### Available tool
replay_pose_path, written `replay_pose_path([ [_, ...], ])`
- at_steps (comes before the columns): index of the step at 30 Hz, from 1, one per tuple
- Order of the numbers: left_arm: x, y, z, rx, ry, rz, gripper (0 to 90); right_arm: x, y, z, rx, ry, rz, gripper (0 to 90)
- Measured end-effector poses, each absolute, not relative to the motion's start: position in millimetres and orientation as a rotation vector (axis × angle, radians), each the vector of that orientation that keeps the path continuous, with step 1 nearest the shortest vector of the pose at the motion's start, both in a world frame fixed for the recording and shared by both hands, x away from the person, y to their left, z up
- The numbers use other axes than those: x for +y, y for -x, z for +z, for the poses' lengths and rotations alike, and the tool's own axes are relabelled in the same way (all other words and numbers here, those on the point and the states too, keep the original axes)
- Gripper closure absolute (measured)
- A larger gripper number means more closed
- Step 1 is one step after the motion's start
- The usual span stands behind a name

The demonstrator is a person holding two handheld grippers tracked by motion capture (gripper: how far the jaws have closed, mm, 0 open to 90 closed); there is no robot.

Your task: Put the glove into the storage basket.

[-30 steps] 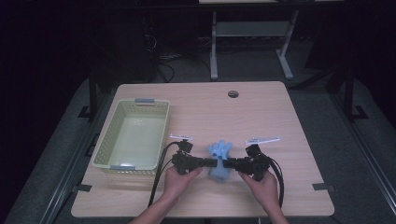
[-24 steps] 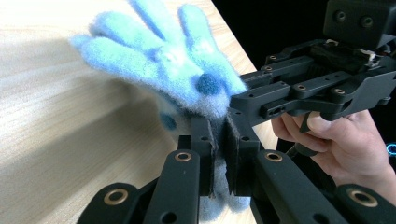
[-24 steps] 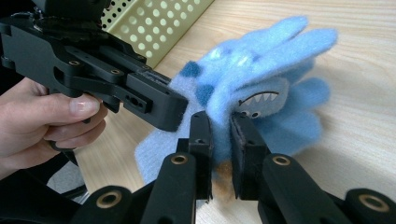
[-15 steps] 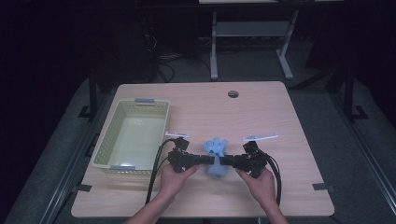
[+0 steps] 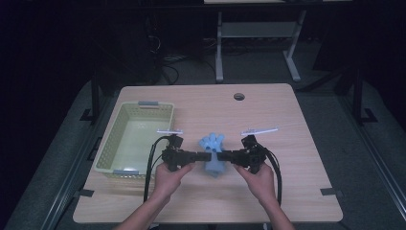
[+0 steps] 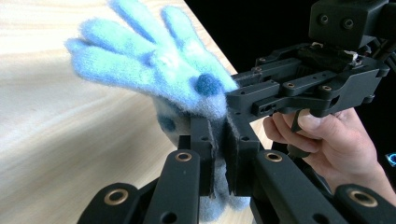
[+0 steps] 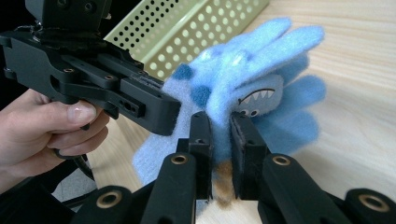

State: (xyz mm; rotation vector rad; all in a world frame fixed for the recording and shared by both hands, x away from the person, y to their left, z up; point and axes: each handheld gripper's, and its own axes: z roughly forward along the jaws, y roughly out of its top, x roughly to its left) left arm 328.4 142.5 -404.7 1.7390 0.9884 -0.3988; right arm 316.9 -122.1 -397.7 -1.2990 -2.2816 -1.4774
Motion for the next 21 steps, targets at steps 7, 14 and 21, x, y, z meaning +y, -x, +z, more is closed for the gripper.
replay_pose_path([
  [7, 156.8, -329.6, -395.9, 0.99, -1.715, -0.375, 83.6, -109.0, -322.9, -386.2, -2.296, 1.277, -1.487, 80.1],
  [14, 178.0, -330.5, -381.1, 0.988, -1.692, -0.33, 83.8, -88.1, -331.3, -369.8, -2.322, 1.238, -1.51, 80.0],
  [21, 200.9, -332.1, -369.5, 1.0, -1.675, -0.282, 83.9, -67.0, -340.2, -359.2, -2.327, 1.201, -1.528, 79.9],
])
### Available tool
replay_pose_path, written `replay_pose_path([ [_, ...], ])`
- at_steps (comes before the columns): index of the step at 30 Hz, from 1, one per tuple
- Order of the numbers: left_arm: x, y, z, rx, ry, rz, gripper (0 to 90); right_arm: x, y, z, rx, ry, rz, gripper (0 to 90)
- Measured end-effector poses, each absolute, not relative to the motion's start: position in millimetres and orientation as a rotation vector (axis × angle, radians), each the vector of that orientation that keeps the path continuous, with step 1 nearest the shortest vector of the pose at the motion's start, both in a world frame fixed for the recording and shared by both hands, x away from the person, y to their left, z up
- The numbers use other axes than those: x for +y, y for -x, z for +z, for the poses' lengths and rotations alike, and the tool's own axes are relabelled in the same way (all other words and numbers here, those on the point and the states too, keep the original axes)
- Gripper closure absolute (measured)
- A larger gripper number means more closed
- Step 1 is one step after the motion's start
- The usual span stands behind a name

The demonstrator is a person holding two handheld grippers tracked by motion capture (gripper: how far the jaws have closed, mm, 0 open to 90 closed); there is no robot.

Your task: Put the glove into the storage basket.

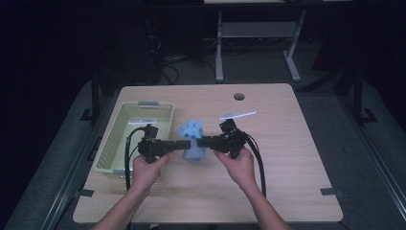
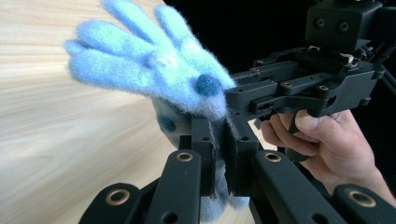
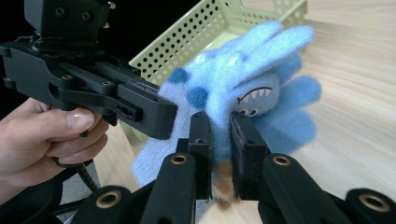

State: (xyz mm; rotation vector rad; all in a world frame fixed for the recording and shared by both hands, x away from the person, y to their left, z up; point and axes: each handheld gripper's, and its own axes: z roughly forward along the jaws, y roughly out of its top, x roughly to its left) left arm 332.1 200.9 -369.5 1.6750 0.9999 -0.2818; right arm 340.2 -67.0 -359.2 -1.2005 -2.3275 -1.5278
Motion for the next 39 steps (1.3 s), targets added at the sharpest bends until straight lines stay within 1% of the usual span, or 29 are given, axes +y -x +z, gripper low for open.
replay_pose_path([
  [17, 254.3, -334.4, -352.3, 1.054, -1.638, -0.188, 84.0, -11.4, -364.2, -342.7, -2.361, 1.105, -1.531, 79.5],
  [24, 282.0, -336.5, -347.1, 1.105, -1.622, -0.14, 84.1, 20.8, -376.2, -338.2, -2.364, 1.063, -1.523, 79.1],
  [33, 309.1, -339.4, -349.8, 1.169, -1.605, -0.107, 84.1, 52.1, -390.2, -341.8, -2.363, 1.045, -1.503, 78.7],
  [34, 312.0, -340.0, -350.7, 1.178, -1.605, -0.104, 84.1, 61.1, -393.8, -344.6, -2.362, 1.042, -1.484, 78.6],
  [37, 320.4, -341.9, -353.8, 1.215, -1.622, -0.083, 84.1, 68.2, -396.9, -347.4, -2.362, 1.037, -1.467, 78.7],
  [39, 326.6, -344.2, -357.7, 1.239, -1.649, -0.07, 84.2, 79.7, -402.1, -355.8, -2.352, 1.034, -1.442, 78.7],
])
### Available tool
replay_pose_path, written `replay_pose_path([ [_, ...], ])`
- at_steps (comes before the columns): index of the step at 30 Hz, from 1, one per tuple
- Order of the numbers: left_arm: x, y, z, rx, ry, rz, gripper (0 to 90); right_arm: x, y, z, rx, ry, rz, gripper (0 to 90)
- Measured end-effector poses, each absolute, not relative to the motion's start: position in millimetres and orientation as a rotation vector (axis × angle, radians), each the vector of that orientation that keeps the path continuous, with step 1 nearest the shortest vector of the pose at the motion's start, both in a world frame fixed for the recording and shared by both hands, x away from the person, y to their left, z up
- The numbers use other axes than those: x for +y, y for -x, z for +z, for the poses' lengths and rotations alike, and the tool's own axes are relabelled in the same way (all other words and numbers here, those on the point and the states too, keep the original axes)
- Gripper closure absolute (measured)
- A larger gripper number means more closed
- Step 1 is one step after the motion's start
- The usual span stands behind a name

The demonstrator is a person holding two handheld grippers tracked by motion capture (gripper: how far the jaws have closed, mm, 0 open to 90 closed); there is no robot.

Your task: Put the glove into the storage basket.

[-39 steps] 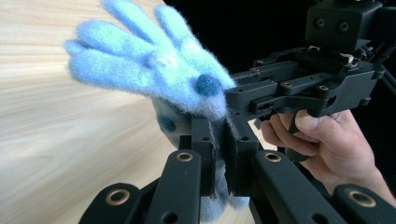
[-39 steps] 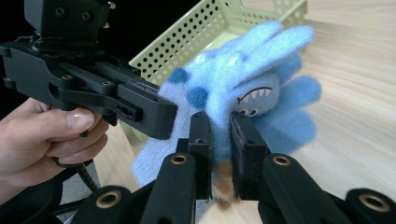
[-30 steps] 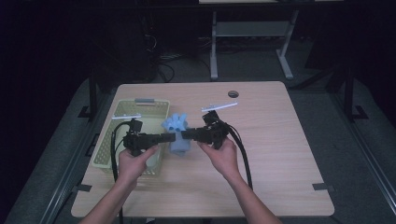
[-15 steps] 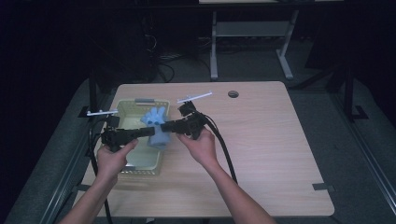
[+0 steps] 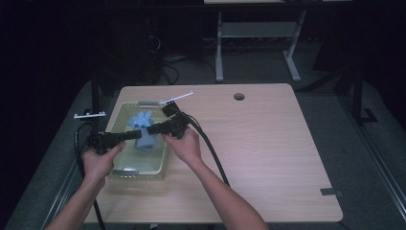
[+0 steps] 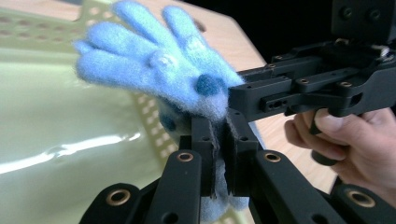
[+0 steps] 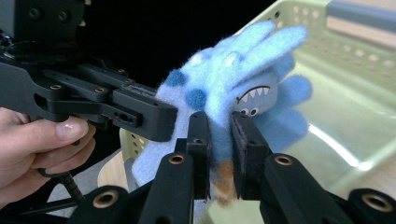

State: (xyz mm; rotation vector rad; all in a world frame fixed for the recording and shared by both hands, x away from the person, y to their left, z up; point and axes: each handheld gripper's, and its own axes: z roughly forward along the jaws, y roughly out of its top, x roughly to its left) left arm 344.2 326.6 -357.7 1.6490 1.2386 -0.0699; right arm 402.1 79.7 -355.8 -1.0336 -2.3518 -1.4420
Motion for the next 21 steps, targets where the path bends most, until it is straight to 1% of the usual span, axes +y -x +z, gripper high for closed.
replay_pose_path([
  [5, 333.0, -347.9, -366.4, 1.279, -1.659, -0.077, 84.2, 89.5, -407.3, -367.9, -2.333, 1.05, -1.408, 78.7],
  [10, 337.1, -353.4, -373.2, 1.311, -1.704, -0.073, 84.3, 99.6, -413.3, -380.5, -2.334, 1.068, -1.367, 78.5],
  [17, 336.9, -363.3, -385.3, 1.398, -1.772, -0.072, 84.4, 112.3, -419.2, -396.1, -2.376, 1.097, -1.29, 77.6],
  [19, 336.4, -366.4, -387.7, 1.422, -1.788, -0.077, 84.4, 116.0, -420.3, -400.3, -2.394, 1.102, -1.264, 76.4],
  [20, 335.3, -367.9, -389.2, 1.438, -1.802, -0.073, 84.4, 118.4, -420.7, -402.5, -2.411, 1.114, -1.237, 72.9],
  [21, 334.2, -369.8, -391.3, 1.451, -1.825, -0.073, 84.4, 118.4, -420.7, -402.5, -2.411, 1.114, -1.237, 72.9],
])
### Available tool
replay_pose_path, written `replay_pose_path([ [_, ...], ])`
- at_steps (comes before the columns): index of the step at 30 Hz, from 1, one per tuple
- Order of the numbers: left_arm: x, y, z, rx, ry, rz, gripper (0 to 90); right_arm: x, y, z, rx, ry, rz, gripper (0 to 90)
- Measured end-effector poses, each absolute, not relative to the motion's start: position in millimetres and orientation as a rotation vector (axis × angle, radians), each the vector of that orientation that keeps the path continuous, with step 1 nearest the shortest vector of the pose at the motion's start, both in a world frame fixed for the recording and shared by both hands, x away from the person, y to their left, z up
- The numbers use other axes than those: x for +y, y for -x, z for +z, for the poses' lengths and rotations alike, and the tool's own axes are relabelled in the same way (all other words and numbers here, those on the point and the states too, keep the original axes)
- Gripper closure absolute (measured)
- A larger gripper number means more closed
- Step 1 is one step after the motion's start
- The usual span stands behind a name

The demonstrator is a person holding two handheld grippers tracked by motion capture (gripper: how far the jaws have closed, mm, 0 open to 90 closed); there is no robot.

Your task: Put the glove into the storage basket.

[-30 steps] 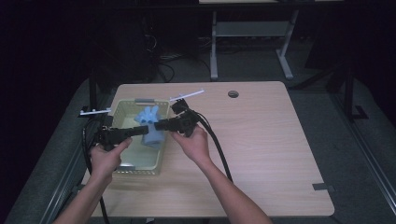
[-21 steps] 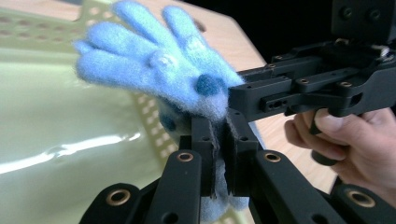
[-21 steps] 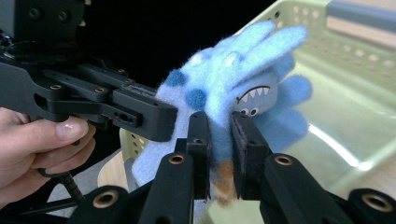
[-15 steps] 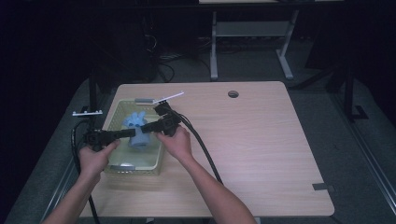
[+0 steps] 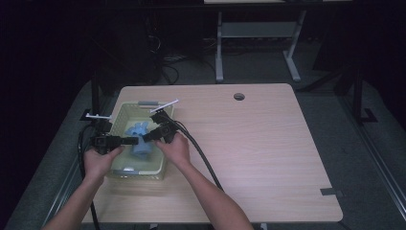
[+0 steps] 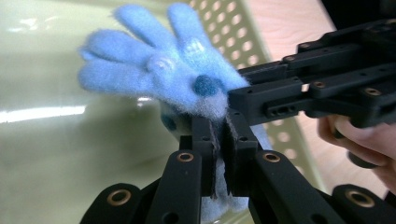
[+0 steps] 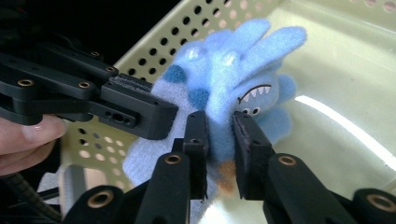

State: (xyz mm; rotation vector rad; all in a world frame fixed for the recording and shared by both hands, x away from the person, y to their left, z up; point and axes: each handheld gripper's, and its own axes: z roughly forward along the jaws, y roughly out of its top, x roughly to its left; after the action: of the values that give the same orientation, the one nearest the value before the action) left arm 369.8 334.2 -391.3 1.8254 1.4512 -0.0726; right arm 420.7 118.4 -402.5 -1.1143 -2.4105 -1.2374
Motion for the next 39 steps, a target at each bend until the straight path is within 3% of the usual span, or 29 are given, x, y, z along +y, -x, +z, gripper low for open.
replay_pose_path([
  [9, 322.2, -388.9, -411.1, 1.608, -2.024, -0.091, 83.1, 118.7, -415.3, -396.9, -2.478, 1.116, -1.21, 68.9],
  [14, 324.4, -396.9, -413.8, 1.716, -2.13, -0.048, 65.9, 111.4, -409.3, -390.1, -2.487, 1.1, -1.238, 68.4],
  [20, 330.2, -395.6, -408.3, 1.726, -2.111, 0.002, 60.0, 98.7, -404.3, -387.3, -2.484, 1.11, -1.261, 68.4],
  [22, 331.1, -394.5, -404.1, 1.713, -2.093, 0.012, 62.3, 91.7, -402.1, -386.1, -2.478, 1.117, -1.267, 68.4],
  [28, 316.6, -391.7, -397.9, 1.608, -2.168, -0.008, 80.8, 69.6, -396.5, -379.1, -2.47, 1.135, -1.31, 68.5],
  [39, 299.4, -403.1, -414.7, 1.634, -2.33, -0.028, 80.9, 44.1, -393.1, -374.5, -2.435, 1.16, -1.359, 67.3],
])
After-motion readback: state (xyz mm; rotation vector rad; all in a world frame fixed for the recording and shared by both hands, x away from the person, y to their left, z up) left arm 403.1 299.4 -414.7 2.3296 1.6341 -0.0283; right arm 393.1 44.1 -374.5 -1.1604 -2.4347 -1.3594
